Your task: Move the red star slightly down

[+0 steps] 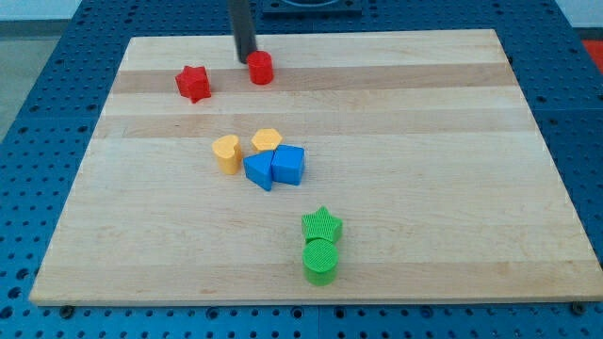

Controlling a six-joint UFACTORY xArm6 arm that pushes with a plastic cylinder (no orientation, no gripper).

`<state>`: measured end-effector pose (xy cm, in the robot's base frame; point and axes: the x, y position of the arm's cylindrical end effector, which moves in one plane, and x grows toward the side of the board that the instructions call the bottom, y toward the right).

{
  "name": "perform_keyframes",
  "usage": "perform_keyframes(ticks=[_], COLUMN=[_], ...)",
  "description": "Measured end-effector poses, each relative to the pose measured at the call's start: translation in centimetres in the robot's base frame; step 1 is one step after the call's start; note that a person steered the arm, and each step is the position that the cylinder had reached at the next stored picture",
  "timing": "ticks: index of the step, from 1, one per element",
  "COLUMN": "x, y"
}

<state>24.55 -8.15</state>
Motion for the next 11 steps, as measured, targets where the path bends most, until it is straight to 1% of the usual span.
perform_keyframes(ticks=[1,3,4,5,6,8,10,11], x=[0.0,-0.3,-0.9,-2.5,-3.4,-0.8,3.6,3.6], y=[4.5,4.8,3.8,1.6,-3.1,-1.7,-0.5,-0.5])
